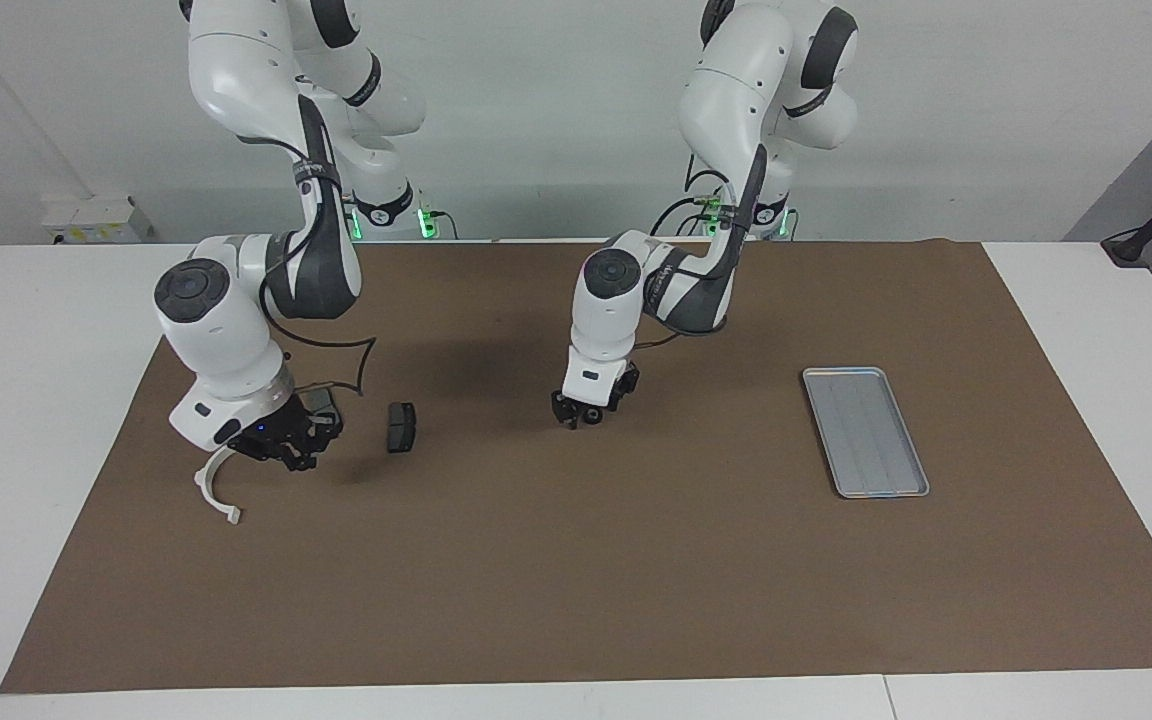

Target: Pick bearing gear from pile to tray

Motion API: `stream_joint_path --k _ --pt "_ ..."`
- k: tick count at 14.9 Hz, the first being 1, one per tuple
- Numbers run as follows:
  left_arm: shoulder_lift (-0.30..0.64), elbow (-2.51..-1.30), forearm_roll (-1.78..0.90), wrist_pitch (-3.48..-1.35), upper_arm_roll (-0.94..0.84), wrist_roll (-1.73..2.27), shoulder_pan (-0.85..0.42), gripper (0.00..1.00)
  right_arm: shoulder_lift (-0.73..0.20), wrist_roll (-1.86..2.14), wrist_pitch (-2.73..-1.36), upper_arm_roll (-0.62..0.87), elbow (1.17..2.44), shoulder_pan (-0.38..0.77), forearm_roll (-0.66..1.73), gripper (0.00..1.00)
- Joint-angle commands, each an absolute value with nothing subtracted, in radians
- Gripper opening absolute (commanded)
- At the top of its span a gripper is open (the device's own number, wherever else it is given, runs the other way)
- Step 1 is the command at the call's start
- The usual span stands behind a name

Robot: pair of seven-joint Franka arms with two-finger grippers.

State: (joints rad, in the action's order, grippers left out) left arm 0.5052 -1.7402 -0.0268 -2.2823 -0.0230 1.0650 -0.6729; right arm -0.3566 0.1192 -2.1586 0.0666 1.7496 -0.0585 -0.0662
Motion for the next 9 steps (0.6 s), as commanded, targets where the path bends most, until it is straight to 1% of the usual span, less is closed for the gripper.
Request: stream_joint_path --k 1,4,7,9 --pt "0.517 -1.74 -0.032 -2.296 -0.014 1.072 -0.677 0.34 -0.351 0.127 -2.168 0.078 1.758 -0.066 -0.061 0.0" --pt "0.517 -1.74 -0.034 -2.286 -0.014 1.072 -0.675 0.0 -0.353 0.127 -2.168 0.078 1.756 -0.066 -0.061 0.0" --pt "0.512 -1.738 -0.032 -2.238 -0.011 1.072 -0.669 0.0 -0.353 0.107 -2.168 0.081 1.756 -0.061 -0.061 0.0" --pt "0.476 -1.743 -0.031 -2.205 0.015 1.059 -0.648 0.0 -0.353 0.097 -2.166 0.081 1.755 -0.051 -0.061 0.0"
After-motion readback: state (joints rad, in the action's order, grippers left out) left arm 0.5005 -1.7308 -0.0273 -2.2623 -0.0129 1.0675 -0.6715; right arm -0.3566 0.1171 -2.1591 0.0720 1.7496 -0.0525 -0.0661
